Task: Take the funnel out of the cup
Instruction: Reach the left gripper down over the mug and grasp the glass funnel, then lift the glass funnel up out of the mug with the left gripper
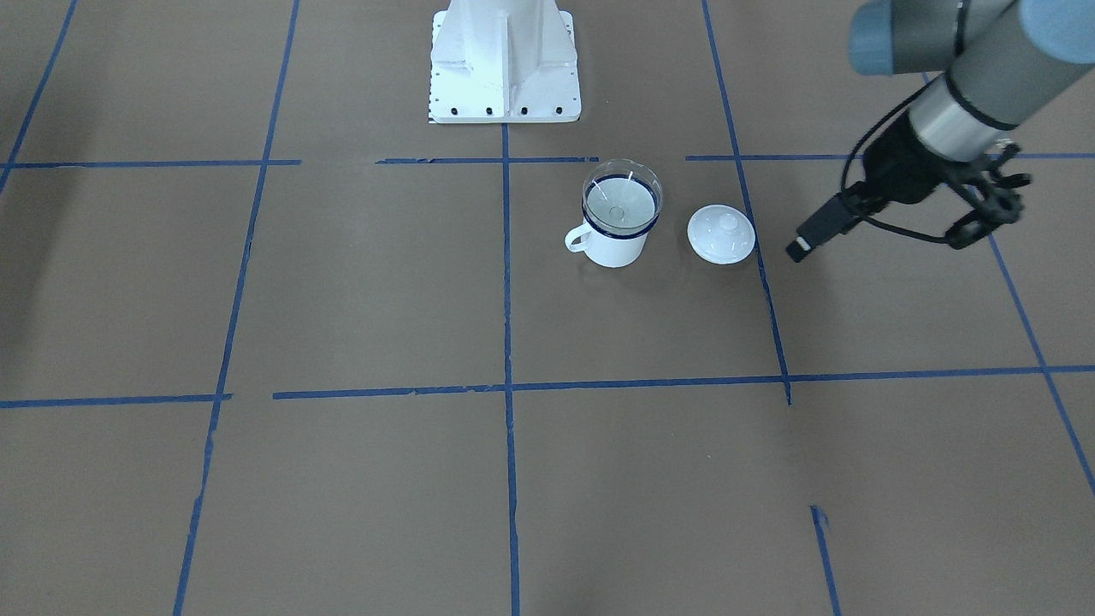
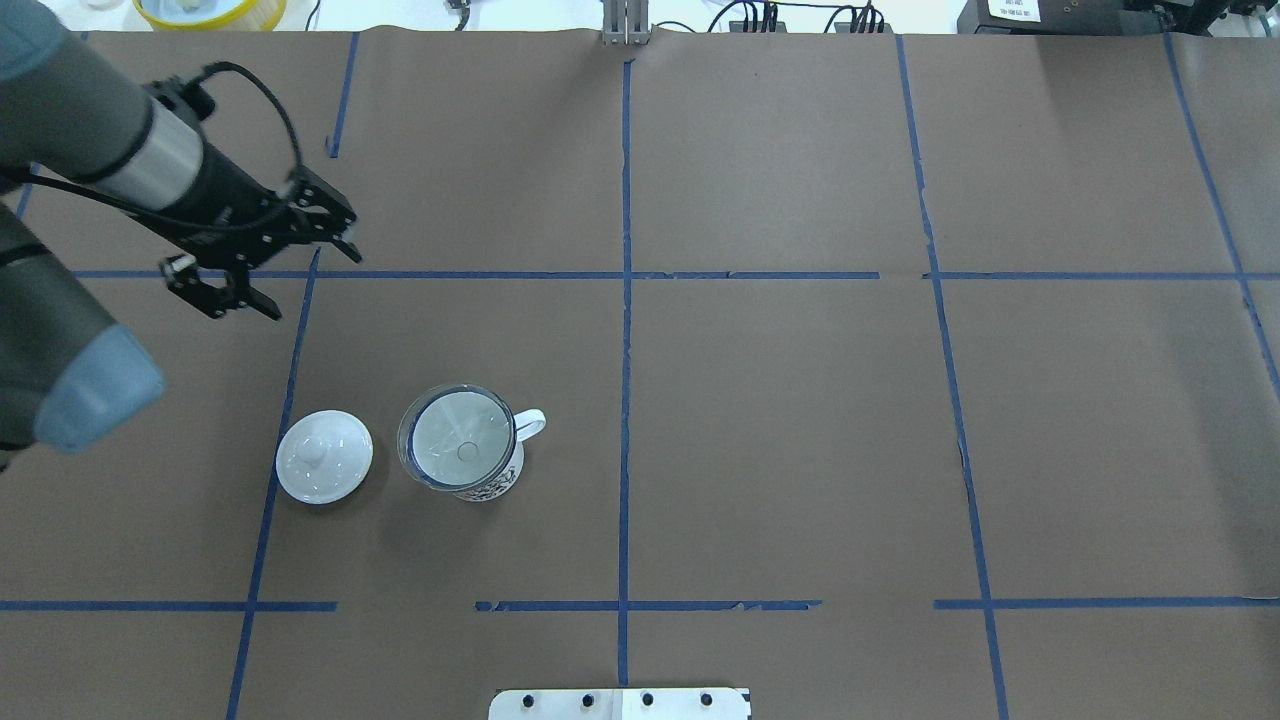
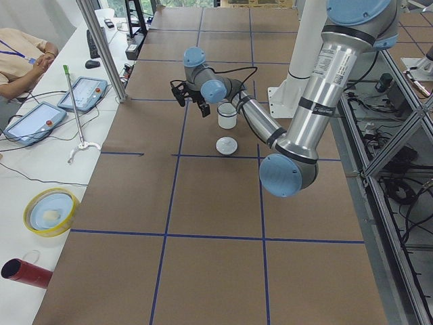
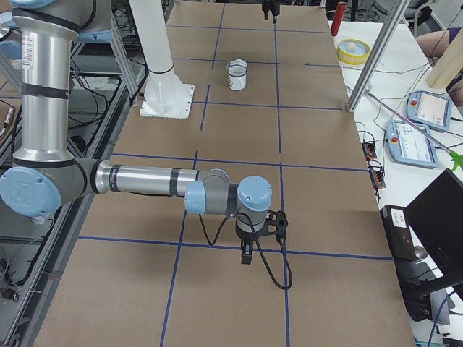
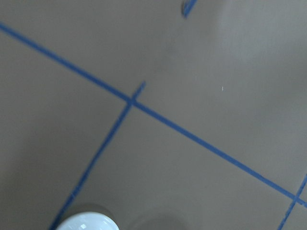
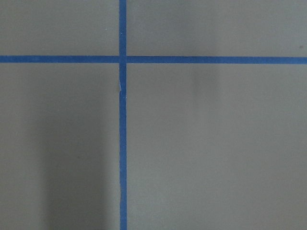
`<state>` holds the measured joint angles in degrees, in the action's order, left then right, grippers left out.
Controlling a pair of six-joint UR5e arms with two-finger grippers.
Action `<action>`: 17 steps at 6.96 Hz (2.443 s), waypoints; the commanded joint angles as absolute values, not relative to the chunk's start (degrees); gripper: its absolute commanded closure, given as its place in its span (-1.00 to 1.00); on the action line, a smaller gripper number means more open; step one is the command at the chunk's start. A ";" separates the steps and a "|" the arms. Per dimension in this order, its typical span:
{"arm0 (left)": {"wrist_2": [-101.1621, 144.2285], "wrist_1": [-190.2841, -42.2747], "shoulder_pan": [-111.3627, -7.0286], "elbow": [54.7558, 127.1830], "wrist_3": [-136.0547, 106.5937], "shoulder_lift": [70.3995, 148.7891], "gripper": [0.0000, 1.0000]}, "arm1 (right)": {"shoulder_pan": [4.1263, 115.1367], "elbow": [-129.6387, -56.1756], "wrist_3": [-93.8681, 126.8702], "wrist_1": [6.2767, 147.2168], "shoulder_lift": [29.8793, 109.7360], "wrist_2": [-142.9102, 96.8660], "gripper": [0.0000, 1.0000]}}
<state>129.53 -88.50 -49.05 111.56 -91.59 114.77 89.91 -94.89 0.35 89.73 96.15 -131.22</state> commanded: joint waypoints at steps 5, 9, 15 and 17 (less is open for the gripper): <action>112.24 -76.99 -31.55 111.80 -103.01 124.36 -0.88 | 89.91 -94.92 0.35 89.74 96.15 -131.22 -1.00; 109.60 -77.34 -30.32 105.66 -102.22 127.00 -0.77 | 89.91 -94.92 0.35 89.74 96.15 -131.22 -1.00; 108.81 -77.26 -28.74 104.94 -102.13 127.88 1.00 | 89.91 -94.92 0.35 89.74 96.15 -131.22 -1.00; 108.81 -74.99 -29.09 105.90 -102.22 128.66 1.00 | 89.91 -94.92 0.35 89.74 96.15 -131.22 -1.00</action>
<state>108.85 -76.58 -28.82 105.45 -102.18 128.06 89.91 -94.92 0.35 89.74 96.15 -131.22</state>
